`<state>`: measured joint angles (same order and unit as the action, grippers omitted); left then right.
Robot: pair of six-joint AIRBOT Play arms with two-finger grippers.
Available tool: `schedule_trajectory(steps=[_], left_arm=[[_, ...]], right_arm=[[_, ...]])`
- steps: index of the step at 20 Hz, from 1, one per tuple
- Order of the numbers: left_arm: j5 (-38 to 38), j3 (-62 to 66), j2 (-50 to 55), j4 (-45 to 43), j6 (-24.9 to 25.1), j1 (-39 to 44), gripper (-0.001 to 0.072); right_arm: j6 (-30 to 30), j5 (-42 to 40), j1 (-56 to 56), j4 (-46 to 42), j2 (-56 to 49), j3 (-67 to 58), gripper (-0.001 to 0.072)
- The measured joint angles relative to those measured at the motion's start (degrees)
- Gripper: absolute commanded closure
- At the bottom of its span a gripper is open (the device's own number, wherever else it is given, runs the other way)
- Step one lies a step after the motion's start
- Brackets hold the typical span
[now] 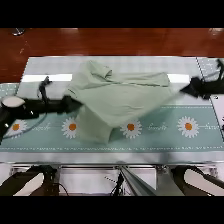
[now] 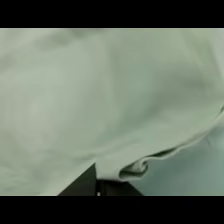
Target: Fold the shirts.
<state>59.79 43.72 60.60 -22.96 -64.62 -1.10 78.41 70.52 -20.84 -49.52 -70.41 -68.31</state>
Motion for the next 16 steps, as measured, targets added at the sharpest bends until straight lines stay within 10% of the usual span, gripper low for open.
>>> schedule_trajectory(steps=[8,16], left_arm=[[4.42,54.86,-3.28,-14.03,-9.55,-3.89,0.0681],[10.62,71.23,-16.87,-43.60,-18.86,-6.29,0.0681]], right_arm=[[4.17,1.66,6.12,-4.61,13.73,-37.03,0.0690],[7.21,7.32,6.58,-15.32,31.65,-41.81,0.0690]])
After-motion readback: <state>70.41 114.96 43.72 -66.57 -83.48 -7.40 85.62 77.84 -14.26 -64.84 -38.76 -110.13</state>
